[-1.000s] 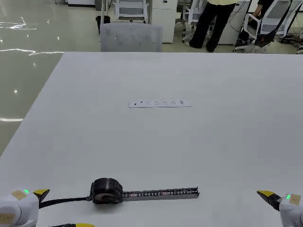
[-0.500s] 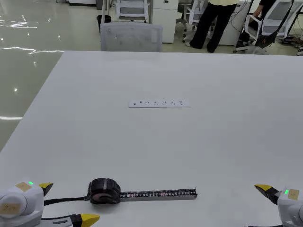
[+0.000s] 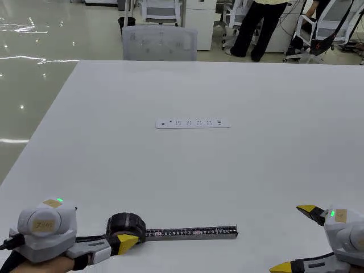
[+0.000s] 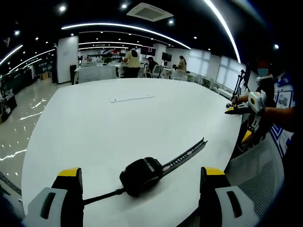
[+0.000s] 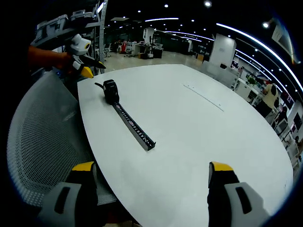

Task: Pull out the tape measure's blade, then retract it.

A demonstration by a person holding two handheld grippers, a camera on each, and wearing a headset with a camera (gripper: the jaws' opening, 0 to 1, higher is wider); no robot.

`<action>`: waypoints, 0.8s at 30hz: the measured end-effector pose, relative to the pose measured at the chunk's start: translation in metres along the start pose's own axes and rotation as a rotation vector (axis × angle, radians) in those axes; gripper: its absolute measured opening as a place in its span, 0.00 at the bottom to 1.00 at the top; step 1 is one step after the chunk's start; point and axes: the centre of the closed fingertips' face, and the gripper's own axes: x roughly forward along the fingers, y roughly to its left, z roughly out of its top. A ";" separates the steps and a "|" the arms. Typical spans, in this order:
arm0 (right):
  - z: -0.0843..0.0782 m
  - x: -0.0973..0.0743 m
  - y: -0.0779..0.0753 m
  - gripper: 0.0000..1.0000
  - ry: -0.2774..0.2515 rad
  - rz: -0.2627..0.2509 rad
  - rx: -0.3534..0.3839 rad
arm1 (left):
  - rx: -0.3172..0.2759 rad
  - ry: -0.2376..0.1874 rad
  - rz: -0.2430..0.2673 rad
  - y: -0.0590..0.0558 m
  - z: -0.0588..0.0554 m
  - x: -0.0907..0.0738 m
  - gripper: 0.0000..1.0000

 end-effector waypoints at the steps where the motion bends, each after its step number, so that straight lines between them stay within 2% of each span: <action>1: 0.001 0.001 0.001 1.00 0.002 0.009 -0.009 | -0.006 0.004 0.006 0.000 0.000 0.002 1.00; 4: 0.003 0.006 0.001 1.00 0.026 0.040 -0.061 | -0.033 0.029 0.039 0.000 -0.005 0.006 1.00; 6: 0.004 0.007 0.000 0.99 0.034 0.049 -0.074 | -0.048 0.014 0.045 -0.001 -0.004 0.009 1.00; 7: 0.005 0.008 0.000 0.99 0.041 0.062 -0.083 | -0.071 0.030 0.060 -0.003 -0.007 0.008 1.00; 10: 0.008 0.010 -0.002 0.99 0.049 0.076 -0.102 | -0.050 0.030 0.118 0.002 -0.010 0.011 1.00; 12: 0.011 0.012 -0.004 0.98 0.054 0.085 -0.118 | -0.022 0.015 0.173 0.008 -0.009 0.012 1.00; 15: 0.014 0.016 -0.004 0.98 0.064 0.102 -0.131 | -0.031 0.035 0.179 0.005 -0.014 0.016 1.00; 19: 0.018 0.025 -0.003 0.97 0.083 0.139 -0.181 | -0.050 0.037 0.168 -0.002 -0.017 0.025 1.00; 21: 0.020 0.030 -0.004 0.96 0.089 0.151 -0.192 | -0.048 0.038 0.172 -0.002 -0.019 0.029 1.00; 24: 0.025 0.038 -0.002 0.95 0.097 0.187 -0.223 | -0.091 -0.047 0.225 0.004 -0.010 0.030 1.00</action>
